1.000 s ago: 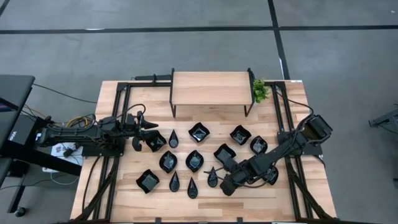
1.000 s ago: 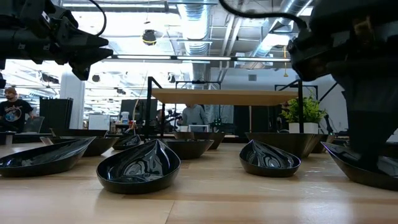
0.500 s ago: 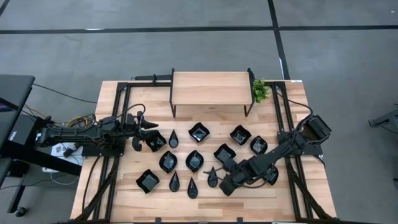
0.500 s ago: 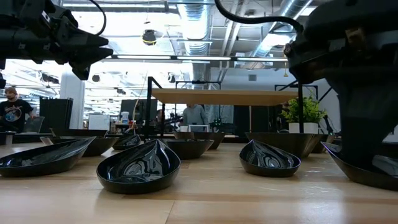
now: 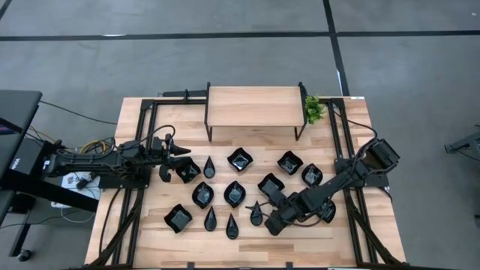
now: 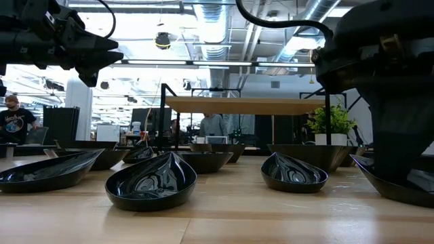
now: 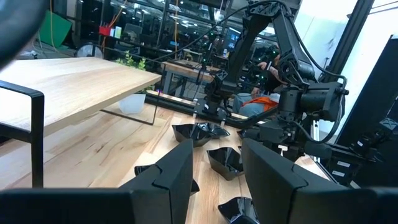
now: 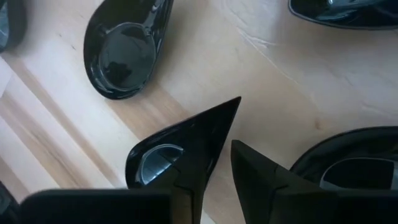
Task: Pick & Place Mini shaped plates
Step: Put the drop-shaped plate on the shelf
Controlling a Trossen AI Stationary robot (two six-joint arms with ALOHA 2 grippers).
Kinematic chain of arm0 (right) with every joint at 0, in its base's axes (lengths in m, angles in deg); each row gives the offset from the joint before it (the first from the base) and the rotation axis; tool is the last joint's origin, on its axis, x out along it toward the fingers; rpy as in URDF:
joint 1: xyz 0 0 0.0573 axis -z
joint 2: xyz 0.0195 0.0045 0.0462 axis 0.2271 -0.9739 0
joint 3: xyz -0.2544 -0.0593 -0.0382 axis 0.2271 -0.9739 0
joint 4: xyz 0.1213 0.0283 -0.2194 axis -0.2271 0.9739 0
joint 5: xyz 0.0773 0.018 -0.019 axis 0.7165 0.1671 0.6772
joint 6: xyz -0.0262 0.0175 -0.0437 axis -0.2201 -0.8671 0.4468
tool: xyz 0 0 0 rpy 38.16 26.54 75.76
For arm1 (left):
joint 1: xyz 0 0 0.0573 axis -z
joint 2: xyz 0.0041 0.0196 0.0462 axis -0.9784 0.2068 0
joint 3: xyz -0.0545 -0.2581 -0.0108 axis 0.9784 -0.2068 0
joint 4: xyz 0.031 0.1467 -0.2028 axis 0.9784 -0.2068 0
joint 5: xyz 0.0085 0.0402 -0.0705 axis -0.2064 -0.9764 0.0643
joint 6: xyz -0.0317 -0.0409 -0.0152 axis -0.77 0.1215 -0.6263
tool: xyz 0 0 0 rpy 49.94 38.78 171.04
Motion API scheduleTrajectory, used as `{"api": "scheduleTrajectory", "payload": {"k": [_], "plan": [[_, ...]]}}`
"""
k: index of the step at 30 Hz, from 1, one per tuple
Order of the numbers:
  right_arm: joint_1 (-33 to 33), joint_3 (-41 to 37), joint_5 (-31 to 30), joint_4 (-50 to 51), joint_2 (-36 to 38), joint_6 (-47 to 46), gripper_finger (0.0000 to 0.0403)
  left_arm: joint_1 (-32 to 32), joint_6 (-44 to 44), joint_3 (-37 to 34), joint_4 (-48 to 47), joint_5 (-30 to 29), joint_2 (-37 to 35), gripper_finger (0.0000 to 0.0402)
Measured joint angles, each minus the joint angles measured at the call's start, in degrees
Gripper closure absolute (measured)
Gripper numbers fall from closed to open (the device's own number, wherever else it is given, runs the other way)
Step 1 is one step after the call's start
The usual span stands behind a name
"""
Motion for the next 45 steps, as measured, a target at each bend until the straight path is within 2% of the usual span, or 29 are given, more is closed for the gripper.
{"api": "scheduleTrajectory", "payload": {"k": [6,20,34,45], "plan": [[0.0,-2.9,0.4,-5.4,0.1,-1.8,0.0331,0.0,0.0,0.0,0.3,0.0,0.0,0.0263],[0.0,-3.0,0.6,-5.5,0.1,-1.9,0.0332,0.0,0.0,0.0,0.8,0.0,0.0,0.0263],[0.0,-3.1,0.6,-5.7,0.1,-1.9,0.0397,0.0,0.0,0.0,1.1,0.0,0.0,0.0263],[0.0,-3.1,0.3,-5.2,1.6,-1.8,0.0401,0.0,0.0,0.0,1.2,0.0,0.0,0.0263]]}}
